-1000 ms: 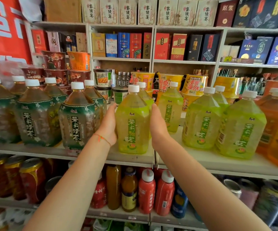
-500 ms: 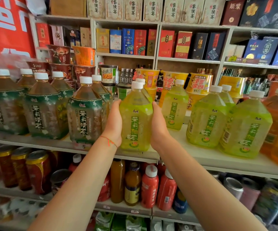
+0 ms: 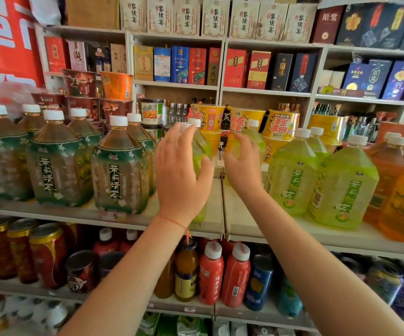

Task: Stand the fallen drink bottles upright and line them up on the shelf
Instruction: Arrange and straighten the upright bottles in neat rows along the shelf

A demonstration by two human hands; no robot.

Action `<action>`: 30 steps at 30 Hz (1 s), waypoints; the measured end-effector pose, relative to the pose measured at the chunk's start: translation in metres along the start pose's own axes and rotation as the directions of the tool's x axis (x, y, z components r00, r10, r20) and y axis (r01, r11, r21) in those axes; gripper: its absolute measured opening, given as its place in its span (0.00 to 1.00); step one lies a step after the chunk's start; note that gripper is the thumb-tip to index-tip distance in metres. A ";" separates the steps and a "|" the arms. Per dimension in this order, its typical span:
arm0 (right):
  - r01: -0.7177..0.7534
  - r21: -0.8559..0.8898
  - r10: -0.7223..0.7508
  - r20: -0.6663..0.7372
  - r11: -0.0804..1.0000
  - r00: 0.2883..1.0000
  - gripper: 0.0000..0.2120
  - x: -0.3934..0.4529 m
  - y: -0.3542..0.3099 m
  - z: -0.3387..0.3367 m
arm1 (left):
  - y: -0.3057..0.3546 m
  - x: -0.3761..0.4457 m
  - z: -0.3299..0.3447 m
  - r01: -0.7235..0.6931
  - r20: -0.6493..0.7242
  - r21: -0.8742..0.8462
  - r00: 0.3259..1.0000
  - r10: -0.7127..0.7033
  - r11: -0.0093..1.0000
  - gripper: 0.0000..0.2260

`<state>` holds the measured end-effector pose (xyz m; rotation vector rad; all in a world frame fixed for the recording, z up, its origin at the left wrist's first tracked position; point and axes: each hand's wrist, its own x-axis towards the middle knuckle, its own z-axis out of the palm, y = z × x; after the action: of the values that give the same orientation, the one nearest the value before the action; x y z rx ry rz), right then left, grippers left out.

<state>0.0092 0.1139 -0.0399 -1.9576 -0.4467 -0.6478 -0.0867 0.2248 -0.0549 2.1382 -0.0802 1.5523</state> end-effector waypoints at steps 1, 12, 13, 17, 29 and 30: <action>0.024 -0.085 -0.027 -0.033 0.996 0.999 0.27 0.010 0.006 -0.004 | 0.003 0.002 0.004 -0.096 0.018 0.157 0.995 0.094 0.983 0.24; -0.155 -0.492 0.163 -0.027 0.856 0.986 0.33 0.075 0.045 0.019 | 0.002 0.004 0.024 -0.165 0.070 0.504 0.986 0.150 0.848 0.12; -0.146 -0.531 0.144 -0.045 0.835 0.989 0.34 0.076 0.045 0.020 | 0.001 0.004 0.024 -0.166 0.064 0.504 0.986 0.156 0.848 0.12; -0.121 -0.604 0.093 -0.077 0.788 0.993 0.34 0.083 0.044 0.020 | 0.002 0.004 0.023 -0.168 0.063 0.493 0.985 0.158 0.853 0.12; -0.001 -0.622 0.014 0.016 0.783 1.000 0.35 0.067 0.033 0.012 | 0.000 0.003 0.023 -0.166 0.068 0.470 0.986 0.152 0.867 0.13; 0.020 -0.609 0.000 0.033 0.793 0.999 0.34 0.063 0.030 0.010 | 0.000 0.003 0.023 -0.164 0.070 0.468 0.986 0.149 0.868 0.13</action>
<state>0.0786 0.1116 -0.0261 -2.5841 -0.2805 -0.8424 -0.0657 0.2161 -0.0575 2.5877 0.1350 1.7735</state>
